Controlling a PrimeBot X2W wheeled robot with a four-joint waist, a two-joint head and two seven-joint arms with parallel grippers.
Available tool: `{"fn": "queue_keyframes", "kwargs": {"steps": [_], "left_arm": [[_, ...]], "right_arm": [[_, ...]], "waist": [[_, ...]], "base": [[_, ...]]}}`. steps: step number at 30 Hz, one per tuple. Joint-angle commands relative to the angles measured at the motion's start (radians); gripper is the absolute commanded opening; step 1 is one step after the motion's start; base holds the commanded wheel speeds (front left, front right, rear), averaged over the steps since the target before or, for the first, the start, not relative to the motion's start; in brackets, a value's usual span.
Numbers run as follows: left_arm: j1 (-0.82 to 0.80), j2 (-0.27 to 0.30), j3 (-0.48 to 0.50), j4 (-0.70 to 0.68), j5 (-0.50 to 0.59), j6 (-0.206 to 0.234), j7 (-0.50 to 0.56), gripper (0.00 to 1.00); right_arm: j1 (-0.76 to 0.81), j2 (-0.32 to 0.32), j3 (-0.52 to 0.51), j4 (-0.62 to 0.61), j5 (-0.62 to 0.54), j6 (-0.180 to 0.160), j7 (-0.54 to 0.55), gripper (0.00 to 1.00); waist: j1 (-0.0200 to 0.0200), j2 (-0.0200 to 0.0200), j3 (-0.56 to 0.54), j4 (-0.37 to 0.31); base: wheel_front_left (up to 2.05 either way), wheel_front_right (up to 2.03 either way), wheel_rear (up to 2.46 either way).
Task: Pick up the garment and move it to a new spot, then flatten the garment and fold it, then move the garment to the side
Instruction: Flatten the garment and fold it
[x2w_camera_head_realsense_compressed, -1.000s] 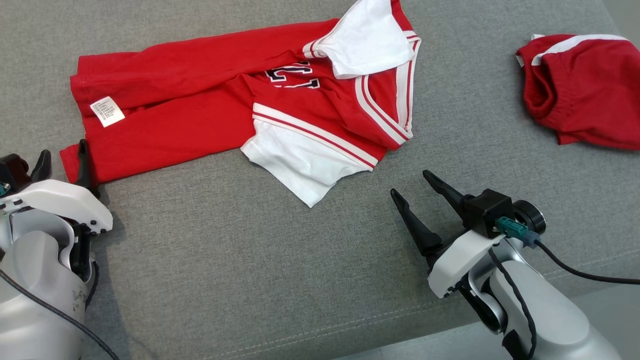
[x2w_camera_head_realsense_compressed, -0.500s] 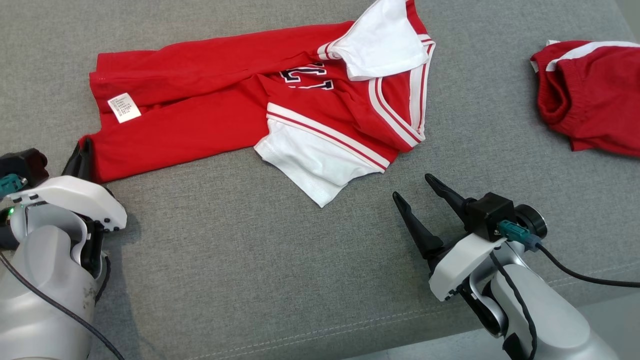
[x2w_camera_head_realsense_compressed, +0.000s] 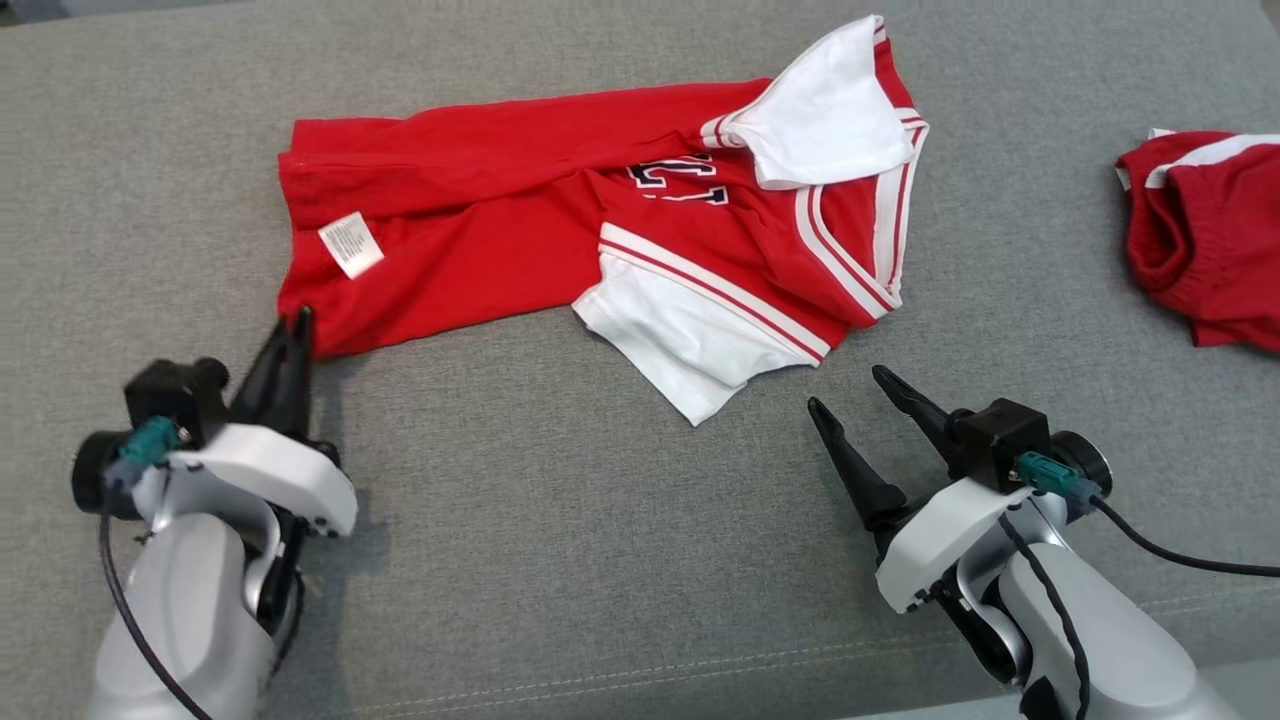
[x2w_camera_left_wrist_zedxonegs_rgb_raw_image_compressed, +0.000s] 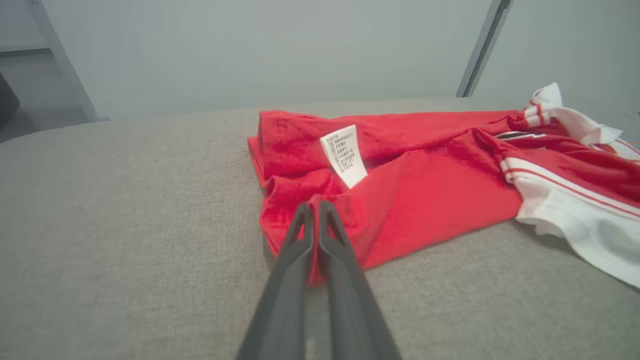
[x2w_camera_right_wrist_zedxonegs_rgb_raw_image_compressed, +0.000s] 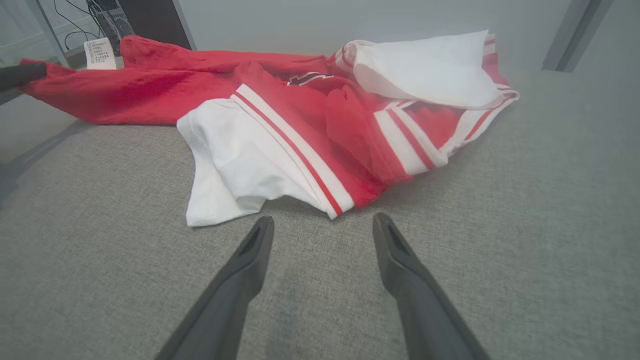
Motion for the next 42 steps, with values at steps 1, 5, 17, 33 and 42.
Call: {"fn": "queue_keyframes", "kwargs": {"steps": [1, 5, 17, 33, 42], "left_arm": [[0.024, 0.036, -0.003, -0.039, -0.004, -0.006, -0.005, 0.00], [0.097, 0.062, -0.133, -0.046, -0.050, -0.007, -0.005, 0.31], [0.120, 0.116, -0.220, 0.018, -0.060, -0.004, -0.005, 1.00], [-0.028, 0.221, -0.515, 0.039, -0.090, -0.007, 0.020, 1.00], [-0.060, 0.289, -0.646, 0.020, -0.303, -0.007, 0.007, 1.00]], "right_arm": [[0.022, -0.002, 0.005, -0.011, 0.016, 0.004, -0.013, 1.00], [0.030, -0.007, 0.009, 0.001, 0.026, 0.004, -0.013, 1.00], [0.038, -0.015, 0.021, 0.023, 0.046, 0.004, -0.013, 1.00], [0.040, -0.006, 0.030, 0.028, 0.050, 0.004, -0.013, 1.00], [0.035, 0.000, 0.036, 0.021, 0.052, 0.004, -0.013, 1.00]], "waist": [[0.0000, 0.0000, -0.019, 0.021], [0.0000, 0.0000, -0.043, 0.050], [0.0000, 0.0000, -0.077, 0.075], [0.0000, 0.0000, -0.078, 0.039], [0.0000, 0.0000, -0.063, 0.027]], "base": [[0.00, 0.00, 0.00], [0.00, 0.00, 0.00], [0.00, 0.00, 0.00], [0.00, 0.00, 0.00], [0.00, 0.00, 0.00]]}}
